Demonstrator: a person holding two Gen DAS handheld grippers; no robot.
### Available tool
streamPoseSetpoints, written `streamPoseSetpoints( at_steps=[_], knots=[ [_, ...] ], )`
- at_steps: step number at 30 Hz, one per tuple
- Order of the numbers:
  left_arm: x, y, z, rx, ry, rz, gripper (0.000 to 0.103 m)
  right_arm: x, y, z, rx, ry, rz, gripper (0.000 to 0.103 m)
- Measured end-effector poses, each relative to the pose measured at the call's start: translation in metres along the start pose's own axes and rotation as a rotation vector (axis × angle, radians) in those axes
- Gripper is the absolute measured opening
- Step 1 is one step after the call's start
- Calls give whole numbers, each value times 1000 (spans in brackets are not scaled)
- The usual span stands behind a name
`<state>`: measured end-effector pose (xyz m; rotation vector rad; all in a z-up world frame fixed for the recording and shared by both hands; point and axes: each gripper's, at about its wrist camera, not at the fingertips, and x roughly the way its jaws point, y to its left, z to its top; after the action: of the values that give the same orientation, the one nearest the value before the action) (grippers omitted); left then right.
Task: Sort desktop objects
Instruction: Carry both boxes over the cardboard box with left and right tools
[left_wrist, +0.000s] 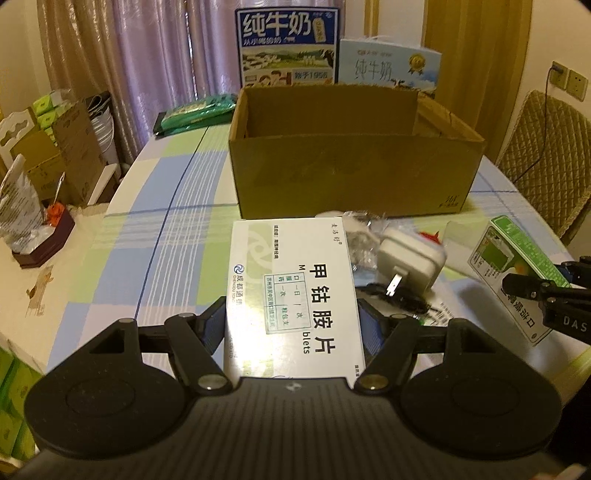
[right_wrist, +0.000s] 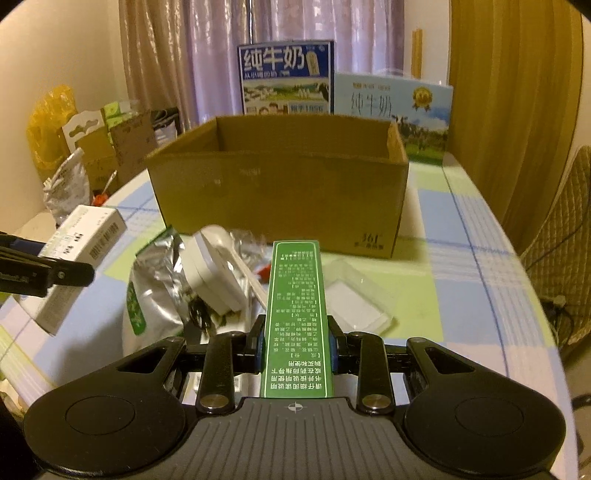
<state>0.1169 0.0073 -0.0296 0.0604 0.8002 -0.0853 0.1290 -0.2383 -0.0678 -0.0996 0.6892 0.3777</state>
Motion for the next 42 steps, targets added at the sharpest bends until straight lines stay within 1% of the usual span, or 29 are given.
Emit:
streamPoseSetpoints(
  at_steps=[5, 11, 19, 24, 27, 33, 37, 40, 42],
  knots=[
    [0, -5, 19, 16, -31, -19, 67, -7, -2, 22, -20, -40, -8, 27],
    [4, -10, 51, 43, -79, -27, 67, -4, -8, 57, -36, -92, -15, 27],
    [19, -9, 102, 63, -131, -30, 68, 14, -6, 108, -16, -165, -3, 27],
    [35, -2, 128, 66, -148, -20, 68, 35, -3, 136, -7, -200, 0, 27],
    [50, 6, 139, 56, -135, -24, 68, 50, -8, 149, 8, -203, 8, 27],
    [81, 11, 162, 49, -124, -26, 68, 87, -15, 173, 25, -193, -9, 27],
    [99, 10, 177, 38, -129, -55, 68, 112, -23, 181, 53, -174, -15, 27],
    [111, 7, 183, 28, -125, -80, 68, 128, -27, 183, 83, -160, -23, 27],
    [121, 6, 183, 24, -118, -82, 68, 135, -30, 183, 92, -150, -25, 27]
  ],
)
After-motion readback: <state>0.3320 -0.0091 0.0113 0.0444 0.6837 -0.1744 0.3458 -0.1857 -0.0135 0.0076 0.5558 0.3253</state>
